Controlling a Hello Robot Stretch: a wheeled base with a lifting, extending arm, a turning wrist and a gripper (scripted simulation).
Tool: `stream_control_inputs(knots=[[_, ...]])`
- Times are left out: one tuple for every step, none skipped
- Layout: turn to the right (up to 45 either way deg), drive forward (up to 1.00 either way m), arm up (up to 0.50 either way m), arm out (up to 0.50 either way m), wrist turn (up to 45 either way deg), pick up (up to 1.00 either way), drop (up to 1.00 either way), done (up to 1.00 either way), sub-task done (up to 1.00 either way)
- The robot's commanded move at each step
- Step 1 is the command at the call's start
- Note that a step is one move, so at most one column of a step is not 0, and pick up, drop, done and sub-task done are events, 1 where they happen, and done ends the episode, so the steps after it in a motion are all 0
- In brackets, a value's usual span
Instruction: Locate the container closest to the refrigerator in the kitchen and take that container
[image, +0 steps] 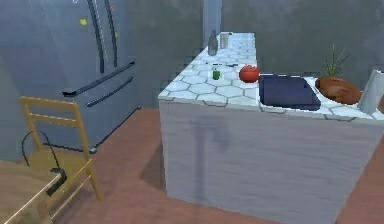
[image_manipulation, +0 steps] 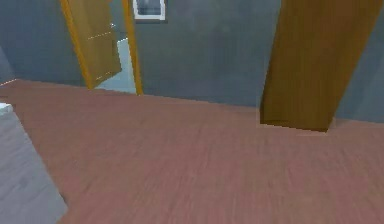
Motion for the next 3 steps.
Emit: stream_control_inputs(knots=[[0.0,0.15,0.0,0.0,0.0,0.0,0.0,0.0,0.0],[-45.0,0.0,0.0,0.0,0.0,0.0,0.0,0.0,0.0],[-45.0,0.0,0.0,0.0,0.0,0.0,0.0,0.0,0.0]])
